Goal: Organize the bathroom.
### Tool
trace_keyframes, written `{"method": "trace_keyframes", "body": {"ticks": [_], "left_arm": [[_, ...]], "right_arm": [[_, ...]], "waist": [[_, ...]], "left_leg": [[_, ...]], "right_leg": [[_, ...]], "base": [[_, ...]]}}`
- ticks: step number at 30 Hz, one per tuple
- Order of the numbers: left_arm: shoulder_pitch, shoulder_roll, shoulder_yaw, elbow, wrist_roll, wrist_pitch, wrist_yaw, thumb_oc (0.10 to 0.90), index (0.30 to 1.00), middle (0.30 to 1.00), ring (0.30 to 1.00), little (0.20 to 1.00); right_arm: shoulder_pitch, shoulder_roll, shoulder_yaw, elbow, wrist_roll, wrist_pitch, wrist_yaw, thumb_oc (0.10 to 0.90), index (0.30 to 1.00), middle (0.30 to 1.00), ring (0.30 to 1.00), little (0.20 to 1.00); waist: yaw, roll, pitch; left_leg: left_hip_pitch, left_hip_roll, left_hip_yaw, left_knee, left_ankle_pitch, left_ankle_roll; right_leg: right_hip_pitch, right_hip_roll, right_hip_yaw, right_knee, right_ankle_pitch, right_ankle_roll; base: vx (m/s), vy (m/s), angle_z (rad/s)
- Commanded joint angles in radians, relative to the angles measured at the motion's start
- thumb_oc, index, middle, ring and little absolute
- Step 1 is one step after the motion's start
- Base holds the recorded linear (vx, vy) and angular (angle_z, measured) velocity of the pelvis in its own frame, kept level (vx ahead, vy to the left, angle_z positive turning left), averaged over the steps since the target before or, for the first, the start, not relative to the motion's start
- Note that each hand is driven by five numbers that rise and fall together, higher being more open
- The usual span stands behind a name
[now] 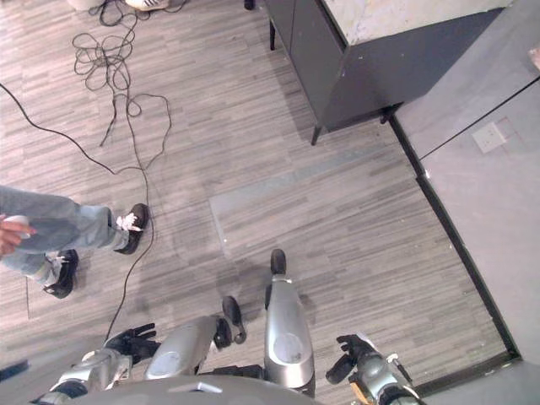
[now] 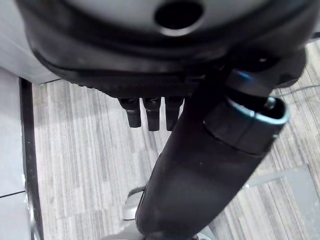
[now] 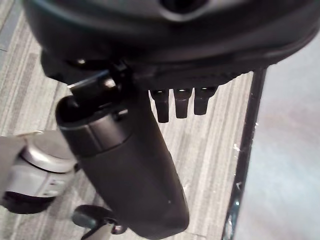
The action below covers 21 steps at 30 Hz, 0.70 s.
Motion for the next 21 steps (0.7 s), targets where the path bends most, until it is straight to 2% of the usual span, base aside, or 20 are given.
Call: {"method": "trace_keyframes", "body": {"ticks": [1, 2, 3, 4, 5, 6, 7, 8, 9, 10, 11, 12, 13, 14, 15, 16, 18, 21], "left_arm": [[0.031, 0.03, 0.004, -0.014, 0.059, -0.06, -0.032, 0.8, 0.9, 0.9, 0.9, 0.9], [0.033, 0.024, 0.011, -0.003, 0.059, -0.071, -0.04, 0.8, 0.9, 0.9, 0.9, 0.9], [0.028, 0.025, 0.01, 0.004, 0.051, -0.073, -0.04, 0.8, 0.9, 0.9, 0.9, 0.9], [0.023, 0.02, 0.013, 0.013, 0.03, -0.077, -0.029, 0.8, 0.9, 0.9, 0.9, 0.9], [0.02, 0.015, 0.022, 0.017, 0.018, -0.074, -0.014, 0.8, 0.9, 0.9, 0.9, 0.9], [0.021, 0.01, 0.029, 0.017, 0.008, -0.071, -0.006, 0.8, 0.9, 0.9, 0.9, 0.9], [0.021, 0.007, 0.03, 0.016, 0.006, -0.068, -0.004, 0.8, 0.9, 0.9, 0.9, 0.9], [0.02, 0.006, 0.031, 0.015, 0.008, -0.062, -0.002, 0.8, 0.9, 0.9, 0.9, 0.9], [0.014, 0.012, 0.025, 0.009, 0.0, -0.045, 0.0, 0.8, 0.9, 0.9, 0.9, 0.9], [0.001, 0.022, 0.016, 0.006, -0.013, -0.035, -0.007, 0.8, 0.9, 0.9, 0.9, 0.9], [-0.022, 0.036, -0.015, 0.006, -0.027, -0.03, -0.005, 0.8, 0.9, 0.9, 0.9, 0.9], [-0.029, 0.04, -0.028, 0.004, -0.019, -0.033, -0.006, 0.8, 0.9, 0.9, 0.9, 0.9], [-0.027, 0.034, -0.023, -0.002, -0.009, -0.029, -0.005, 0.8, 0.9, 0.9, 0.9, 0.9], [-0.026, 0.033, -0.028, -0.002, -0.01, -0.023, 0.002, 0.8, 0.9, 0.9, 0.9, 0.9], [-0.029, 0.031, -0.032, 0.004, -0.01, -0.023, 0.006, 0.8, 0.9, 0.9, 0.9, 0.9], [-0.037, 0.032, -0.031, 0.019, -0.019, -0.042, 0.015, 0.8, 0.9, 0.9, 0.9, 0.9], [-0.048, 0.043, -0.019, 0.026, -0.03, -0.054, 0.01, 0.8, 0.9, 0.9, 0.9, 0.9], [-0.049, 0.052, -0.015, 0.025, -0.038, -0.055, 0.009, 0.8, 0.9, 0.9, 0.9, 0.9]], "right_arm": [[0.02, -0.055, -0.006, -0.003, 0.001, 0.008, -0.013, 0.8, 0.9, 0.9, 0.9, 0.9], [0.029, -0.058, -0.004, -0.01, 0.013, 0.017, -0.015, 0.8, 0.9, 0.9, 0.9, 0.9], [0.033, -0.058, -0.003, -0.01, 0.016, 0.019, -0.019, 0.8, 0.9, 0.9, 0.9, 0.9], [0.032, -0.055, 0.008, -0.004, 0.022, 0.015, -0.024, 0.8, 0.9, 0.9, 0.9, 0.9], [0.028, -0.051, 0.014, 0.005, 0.024, 0.01, -0.027, 0.8, 0.9, 0.9, 0.9, 0.9], [0.022, -0.051, 0.018, 0.012, 0.019, 0.002, -0.028, 0.8, 0.9, 0.9, 0.9, 0.9], [0.019, -0.052, 0.019, 0.016, 0.016, -0.001, -0.027, 0.8, 0.9, 0.9, 0.9, 0.9], [0.015, -0.049, 0.016, 0.023, 0.012, -0.005, -0.029, 0.8, 0.9, 0.9, 0.9, 0.9], [0.007, -0.045, 0.008, 0.038, 0.001, -0.022, -0.04, 0.8, 0.9, 0.9, 0.9, 0.9], [-0.007, -0.041, 0.011, 0.05, 0.007, -0.032, -0.056, 0.8, 0.9, 0.9, 0.9, 0.9], [-0.023, -0.029, 0.018, 0.053, 0.019, -0.035, -0.079, 0.8, 0.9, 0.9, 0.9, 0.9], [-0.026, -0.019, 0.02, 0.049, 0.021, -0.039, -0.091, 0.8, 0.9, 0.9, 0.9, 0.9], [-0.027, -0.012, 0.022, 0.041, 0.018, -0.038, -0.097, 0.8, 0.9, 0.9, 0.9, 0.9], [-0.028, -0.011, 0.03, 0.021, 0.03, -0.019, -0.106, 0.8, 0.9, 0.9, 0.9, 0.9], [-0.027, -0.012, 0.031, 0.014, 0.035, -0.013, -0.104, 0.8, 0.9, 0.9, 0.9, 0.9], [-0.037, -0.016, 0.027, 0.015, -0.015, -0.037, -0.088, 0.8, 0.9, 0.9, 0.9, 0.9], [-0.043, -0.018, 0.029, 0.018, -0.015, -0.053, -0.093, 0.8, 0.9, 0.9, 0.9, 0.9], [-0.045, -0.025, 0.026, 0.013, -0.012, -0.055, -0.095, 0.8, 0.9, 0.9, 0.9, 0.9]], "waist": [[-0.007, -0.018, -0.082], [-0.016, -0.016, -0.091], [-0.017, -0.023, -0.099], [-0.01, -0.049, -0.1], [0.001, -0.066, -0.095], [0.012, -0.073, -0.09], [0.019, -0.074, -0.082], [0.02, -0.074, -0.084], [0.021, -0.051, -0.074], [0.02, -0.033, -0.068], [0.025, -0.028, -0.054], [0.027, -0.03, -0.045], [0.029, -0.025, -0.046], [0.035, -0.019, -0.053], [0.037, -0.02, -0.054], [0.048, -0.027, -0.042], [0.059, -0.028, -0.028], [0.062, -0.027, -0.021]], "left_leg": [[0.007, 0.025, -0.031, 0.204, 0.142, -0.102], [-0.002, 0.033, -0.073, 0.339, 0.218, -0.136], [-0.041, 0.028, -0.104, 0.442, 0.28, -0.153], [-0.135, -0.003, -0.14, 0.604, 0.315, -0.149], [-0.223, -0.016, -0.157, 0.685, 0.301, -0.13], [-0.285, 0.006, -0.17, 0.669, 0.287, -0.109], [-0.3, 0.026, -0.171, 0.652, 0.266, -0.094], [-0.286, 0.049, -0.17, 0.551, 0.267, -0.082], [-0.22, 0.114, -0.16, 0.237, 0.274, -0.066], [-0.178, 0.123, -0.171, 0.035, 0.267, -0.059], [-0.169, 0.101, -0.21, -0.009, 0.26, -0.064], [-0.185, 0.09, -0.214, 0.027, 0.24, -0.064], [-0.175, 0.097, -0.168, 0.011, 0.21, -0.063], [-0.168, 0.081, -0.162, 0.015, 0.186, -0.059], [-0.17, 0.072, -0.177, 0.016, 0.183, -0.06], [-0.184, 0.048, -0.153, 0.053, 0.158, -0.053], [-0.181, 0.046, -0.133, 0.06, 0.144, -0.042], [-0.178, 0.041, -0.128, 0.066, 0.134, -0.039]], "right_leg": [[0.049, 0.002, 0.035, -0.049, -0.014, 0.035], [0.063, 0.021, 0.046, -0.05, -0.029, 0.007], [0.07, 0.028, 0.048, -0.045, -0.038, -0.012], [0.078, 0.026, 0.069, -0.037, -0.042, -0.027], [0.096, 0.033, 0.093, -0.037, -0.041, -0.034], [0.115, 0.046, 0.114, -0.033, -0.047, -0.039], [0.129, 0.055, 0.125, -0.031, -0.052, -0.04], [0.131, 0.059, 0.13, -0.028, -0.059, -0.038], [0.144, 0.085, 0.15, -0.017, -0.087, -0.027], [0.141, 0.098, 0.172, -0.015, -0.099, -0.01], [0.132, 0.091, 0.198, -0.009, -0.1, 0.013], [0.121, 0.078, 0.208, 0.009, -0.102, 0.022], [0.109, 0.051, 0.19, 0.037, -0.108, 0.033], [0.092, 0.017, 0.16, 0.069, -0.11, 0.043], [0.086, 0.011, 0.157, 0.074, -0.105, 0.046], [0.065, -0.027, 0.153, 0.091, -0.092, 0.065], [0.051, -0.059, 0.137, 0.101, -0.082, 0.081], [0.047, -0.071, 0.138, 0.105, -0.076, 0.085]], "base": [[0.21, -0.002, 0.28], [0.16, 0.002, 0.25], [0.18, 0.001, 0.47], [0.16, 0.021, 0.39], [0.17, 0.041, 0.21], [0.17, 0.074, -0.31], [0.17, 0.114, -0.6], [0.26, 0.296, -0.84], [0.29, 0.432, -0.96], [0.27, 0.512, -0.94], [0.15, 0.379, -0.6], [0.1, 0.277, -0.33], [0.13, 0.275, -0.17], [0.13, 0.241, -0.11], [0.16, 0.344, 0.05], [0.09, 0.241, 0.2], [0.03, 0.207, 0.15], [0.03, 0.153, -0.11]]}}
